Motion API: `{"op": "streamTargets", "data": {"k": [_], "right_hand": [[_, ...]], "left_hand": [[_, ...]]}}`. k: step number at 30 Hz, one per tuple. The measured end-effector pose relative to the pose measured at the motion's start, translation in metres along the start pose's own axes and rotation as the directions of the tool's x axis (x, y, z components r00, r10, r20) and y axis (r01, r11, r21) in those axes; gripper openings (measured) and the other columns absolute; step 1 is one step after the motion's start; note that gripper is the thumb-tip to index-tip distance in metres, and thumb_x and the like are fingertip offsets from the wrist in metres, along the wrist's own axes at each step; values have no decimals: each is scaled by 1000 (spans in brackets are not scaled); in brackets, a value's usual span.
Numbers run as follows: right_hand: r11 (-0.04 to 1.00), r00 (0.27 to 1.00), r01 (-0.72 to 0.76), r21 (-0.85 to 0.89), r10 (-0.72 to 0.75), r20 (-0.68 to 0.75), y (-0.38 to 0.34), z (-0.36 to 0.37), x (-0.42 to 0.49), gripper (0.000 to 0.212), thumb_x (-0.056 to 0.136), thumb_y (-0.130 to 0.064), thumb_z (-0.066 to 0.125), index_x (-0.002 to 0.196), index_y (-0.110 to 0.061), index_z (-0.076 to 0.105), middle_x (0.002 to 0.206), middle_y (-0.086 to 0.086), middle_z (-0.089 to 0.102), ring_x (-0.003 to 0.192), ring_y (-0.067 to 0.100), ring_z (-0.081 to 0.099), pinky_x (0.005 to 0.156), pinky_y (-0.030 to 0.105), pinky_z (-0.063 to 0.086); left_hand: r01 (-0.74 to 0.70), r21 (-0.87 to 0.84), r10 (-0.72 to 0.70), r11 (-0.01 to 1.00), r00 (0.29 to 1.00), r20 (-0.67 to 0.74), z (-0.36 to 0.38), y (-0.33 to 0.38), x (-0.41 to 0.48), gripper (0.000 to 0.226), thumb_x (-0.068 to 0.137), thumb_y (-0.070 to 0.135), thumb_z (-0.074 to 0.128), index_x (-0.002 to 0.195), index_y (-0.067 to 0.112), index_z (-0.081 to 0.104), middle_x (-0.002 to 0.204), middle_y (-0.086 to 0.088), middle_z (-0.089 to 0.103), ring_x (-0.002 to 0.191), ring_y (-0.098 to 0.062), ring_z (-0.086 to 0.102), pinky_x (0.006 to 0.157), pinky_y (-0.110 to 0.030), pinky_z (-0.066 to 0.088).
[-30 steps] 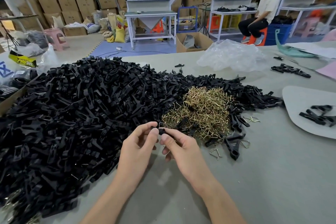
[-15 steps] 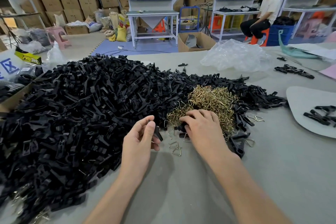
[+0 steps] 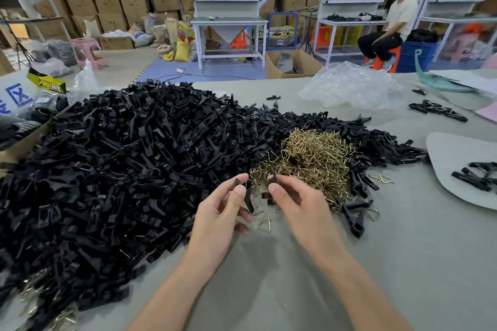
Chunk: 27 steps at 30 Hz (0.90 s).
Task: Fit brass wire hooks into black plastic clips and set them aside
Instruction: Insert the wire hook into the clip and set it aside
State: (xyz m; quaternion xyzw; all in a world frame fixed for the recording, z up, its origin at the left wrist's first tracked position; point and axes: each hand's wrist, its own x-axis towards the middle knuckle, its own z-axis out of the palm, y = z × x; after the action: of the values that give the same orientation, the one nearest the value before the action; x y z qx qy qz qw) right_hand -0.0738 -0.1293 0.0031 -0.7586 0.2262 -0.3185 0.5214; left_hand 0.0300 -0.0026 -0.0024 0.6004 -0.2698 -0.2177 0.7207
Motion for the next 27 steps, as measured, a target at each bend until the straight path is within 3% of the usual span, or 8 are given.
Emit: {"op": "streamTargets", "data": {"k": [3, 6, 9, 12, 14, 17, 27], "right_hand": [[946, 989, -139, 292, 120, 80, 7, 3, -9, 15, 95, -21, 68, 105, -27, 77, 102, -5, 78, 91, 11, 71, 82, 20, 56], [877, 980, -196, 439, 154, 129, 11, 1, -10, 19, 87, -26, 71, 104, -25, 80, 104, 2, 78, 92, 11, 71, 85, 24, 57], [884, 976, -208, 418, 158, 151, 14, 2, -11, 18, 93, -17, 69, 104, -25, 79, 101, 1, 78, 90, 9, 70, 85, 25, 58], [897, 976, -207, 390, 163, 142, 13, 3, -12, 19, 95, -13, 67, 106, -22, 79, 102, 4, 78, 90, 11, 71, 85, 27, 59], [902, 976, -205, 381, 160, 145, 13, 2, -12, 18, 96, -12, 67, 106, -22, 79, 101, 5, 78, 91, 12, 71, 85, 27, 59], [903, 976, -202, 378, 154, 153, 12, 3, -13, 18, 96, -12, 66, 107, -21, 78, 102, 3, 78, 91, 11, 71, 85, 27, 59], [909, 976, -196, 368, 143, 166, 9, 2, -15, 18, 96, -11, 65, 108, -19, 77, 96, -3, 78, 84, 3, 70, 79, 18, 55]], "left_hand": [[-14, 55, 11, 998, 998, 57, 2, -1, -1, 30, 101, 19, 54, 126, 30, 66, 75, -1, 64, 65, -12, 63, 65, -33, 59], [-58, 143, 37, 988, 988, 147, -1, -1, -1, 39, 102, 11, 52, 136, 29, 56, 79, -1, 62, 71, -4, 64, 75, -19, 56], [-74, 237, 27, 969, 980, 195, 0, -1, -1, 40, 101, 9, 54, 137, 28, 56, 90, 12, 70, 82, -3, 65, 79, -13, 50], [-73, 230, 27, 971, 980, 196, 3, -1, -3, 33, 100, 7, 56, 124, 29, 61, 107, 12, 74, 94, -12, 70, 84, -24, 55], [-83, 207, 45, 975, 983, 180, 3, -1, -4, 28, 100, 5, 56, 120, 22, 64, 106, 7, 74, 95, -13, 71, 82, -27, 57], [-91, 192, 58, 977, 984, 171, 3, -1, -4, 26, 99, 4, 57, 119, 19, 65, 103, 5, 75, 93, -10, 72, 76, -19, 56], [-120, 246, 79, 962, 983, 167, 3, -3, -4, 29, 96, 9, 63, 117, 28, 68, 95, 12, 74, 82, -6, 71, 77, -16, 53]]}}
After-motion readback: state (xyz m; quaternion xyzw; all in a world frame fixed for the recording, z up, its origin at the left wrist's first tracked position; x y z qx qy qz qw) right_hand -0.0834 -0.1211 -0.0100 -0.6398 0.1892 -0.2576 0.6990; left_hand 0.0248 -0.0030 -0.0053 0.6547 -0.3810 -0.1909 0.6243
